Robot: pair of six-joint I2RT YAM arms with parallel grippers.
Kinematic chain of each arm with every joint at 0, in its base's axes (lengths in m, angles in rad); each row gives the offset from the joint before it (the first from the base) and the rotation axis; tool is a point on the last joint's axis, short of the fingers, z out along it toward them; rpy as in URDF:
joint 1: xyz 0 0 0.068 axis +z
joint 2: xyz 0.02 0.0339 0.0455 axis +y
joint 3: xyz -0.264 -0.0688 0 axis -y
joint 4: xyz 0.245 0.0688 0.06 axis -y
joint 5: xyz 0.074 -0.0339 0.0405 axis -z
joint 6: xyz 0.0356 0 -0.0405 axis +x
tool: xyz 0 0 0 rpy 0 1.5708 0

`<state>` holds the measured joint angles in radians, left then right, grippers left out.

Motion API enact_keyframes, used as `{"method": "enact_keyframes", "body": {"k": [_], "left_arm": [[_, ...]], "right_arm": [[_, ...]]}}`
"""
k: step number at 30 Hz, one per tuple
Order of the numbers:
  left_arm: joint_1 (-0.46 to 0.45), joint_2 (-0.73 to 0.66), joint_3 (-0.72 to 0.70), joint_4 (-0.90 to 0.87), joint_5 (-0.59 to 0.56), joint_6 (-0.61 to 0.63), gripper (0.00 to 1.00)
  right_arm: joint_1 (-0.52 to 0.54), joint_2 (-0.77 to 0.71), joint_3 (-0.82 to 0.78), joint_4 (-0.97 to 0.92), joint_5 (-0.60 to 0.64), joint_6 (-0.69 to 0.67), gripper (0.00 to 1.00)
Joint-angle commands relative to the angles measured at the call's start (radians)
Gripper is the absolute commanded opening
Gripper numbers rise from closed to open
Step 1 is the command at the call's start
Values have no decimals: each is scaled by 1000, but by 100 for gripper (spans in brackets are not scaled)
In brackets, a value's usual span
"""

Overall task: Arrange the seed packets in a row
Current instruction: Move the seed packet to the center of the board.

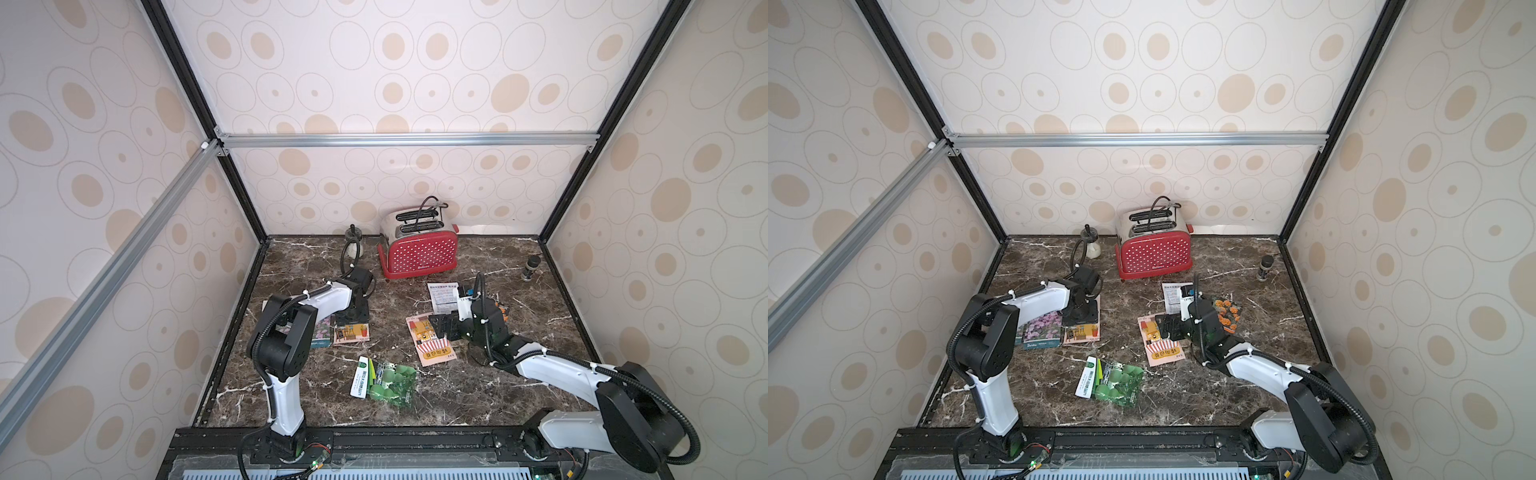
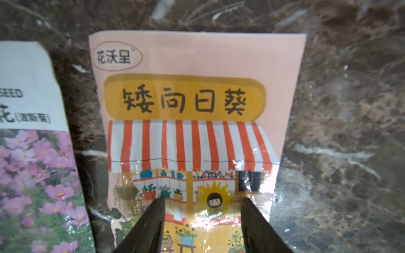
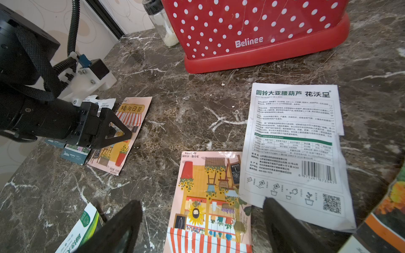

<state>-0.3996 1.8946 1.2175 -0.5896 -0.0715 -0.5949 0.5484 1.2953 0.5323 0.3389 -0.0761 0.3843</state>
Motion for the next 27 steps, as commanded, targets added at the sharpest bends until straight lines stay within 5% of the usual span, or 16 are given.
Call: {"method": "enact_keyframes", "body": {"k": [1, 27], "left_arm": [[7, 0, 13, -36, -34, 22, 56], [-41, -96, 127, -99, -11, 50, 58]], "right_arm": [[-6, 12, -9, 22, -8, 1, 90], [-7, 12, -8, 16, 7, 3, 90]]}}
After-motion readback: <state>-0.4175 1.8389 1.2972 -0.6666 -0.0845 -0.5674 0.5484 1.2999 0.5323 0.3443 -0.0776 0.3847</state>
